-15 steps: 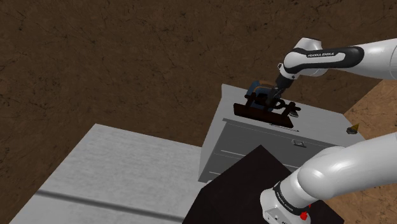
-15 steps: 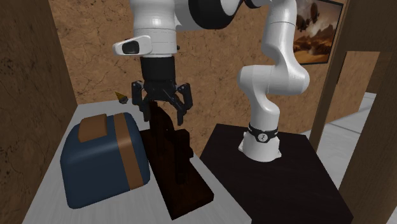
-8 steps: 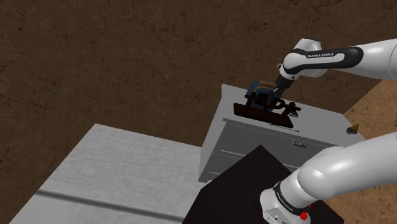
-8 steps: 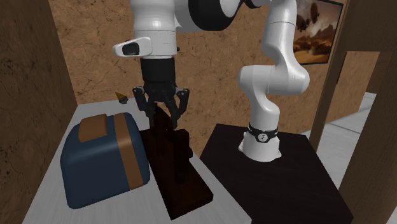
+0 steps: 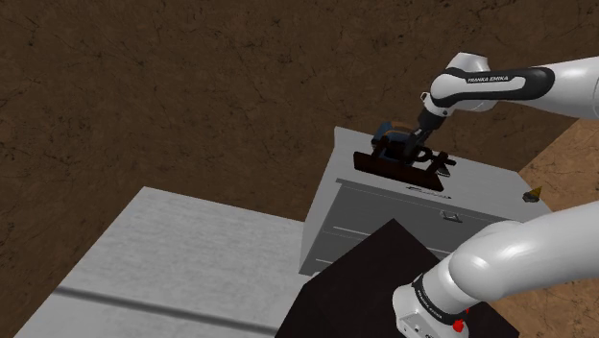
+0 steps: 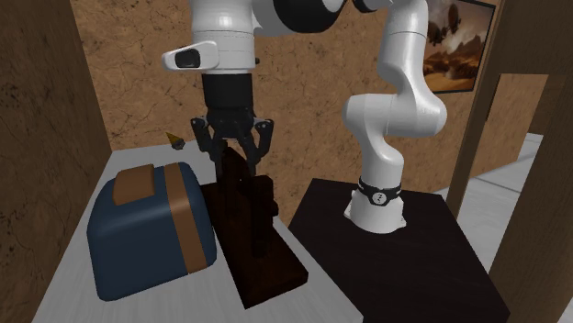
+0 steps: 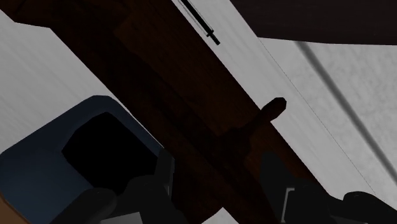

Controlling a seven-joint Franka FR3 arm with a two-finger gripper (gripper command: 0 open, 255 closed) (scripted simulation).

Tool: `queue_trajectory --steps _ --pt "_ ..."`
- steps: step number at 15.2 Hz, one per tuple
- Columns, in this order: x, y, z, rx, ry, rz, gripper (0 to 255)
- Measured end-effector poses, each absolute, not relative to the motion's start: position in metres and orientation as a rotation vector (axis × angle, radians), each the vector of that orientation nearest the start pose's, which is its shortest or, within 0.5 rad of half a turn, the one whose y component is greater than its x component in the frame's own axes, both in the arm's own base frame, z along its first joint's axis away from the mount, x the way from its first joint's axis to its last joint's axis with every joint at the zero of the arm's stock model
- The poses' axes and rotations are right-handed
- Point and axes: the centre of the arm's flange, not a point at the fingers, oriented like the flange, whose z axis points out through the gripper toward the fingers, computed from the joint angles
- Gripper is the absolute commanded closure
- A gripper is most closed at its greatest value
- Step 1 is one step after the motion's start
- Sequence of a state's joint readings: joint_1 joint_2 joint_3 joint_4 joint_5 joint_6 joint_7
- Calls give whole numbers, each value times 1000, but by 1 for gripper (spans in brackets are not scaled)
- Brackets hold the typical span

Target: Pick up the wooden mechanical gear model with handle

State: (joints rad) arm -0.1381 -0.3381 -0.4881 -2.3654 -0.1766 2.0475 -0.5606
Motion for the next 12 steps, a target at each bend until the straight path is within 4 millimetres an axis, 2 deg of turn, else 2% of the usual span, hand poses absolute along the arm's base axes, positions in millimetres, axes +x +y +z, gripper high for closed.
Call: queue_trajectory --steps 12 --pt "355 -276 499 -3135 -65 14 255"
